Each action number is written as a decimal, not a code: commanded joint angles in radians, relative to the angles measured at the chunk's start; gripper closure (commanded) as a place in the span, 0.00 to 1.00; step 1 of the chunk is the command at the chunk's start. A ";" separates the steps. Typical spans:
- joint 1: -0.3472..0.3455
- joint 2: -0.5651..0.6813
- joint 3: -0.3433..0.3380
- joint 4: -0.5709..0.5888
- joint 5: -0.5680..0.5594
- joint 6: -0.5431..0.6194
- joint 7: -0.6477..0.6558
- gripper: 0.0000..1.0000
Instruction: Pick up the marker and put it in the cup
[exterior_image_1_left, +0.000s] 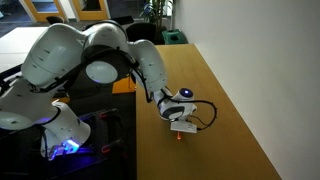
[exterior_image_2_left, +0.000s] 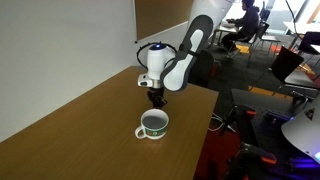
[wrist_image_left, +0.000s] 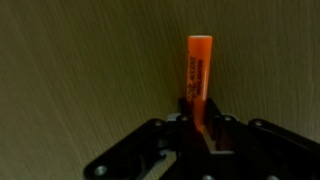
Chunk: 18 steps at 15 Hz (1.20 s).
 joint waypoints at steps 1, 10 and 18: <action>-0.102 -0.084 0.067 -0.067 0.015 -0.019 -0.074 0.95; -0.291 -0.169 0.234 -0.121 0.114 -0.029 -0.316 0.95; -0.438 -0.173 0.435 -0.123 0.301 -0.054 -0.564 0.95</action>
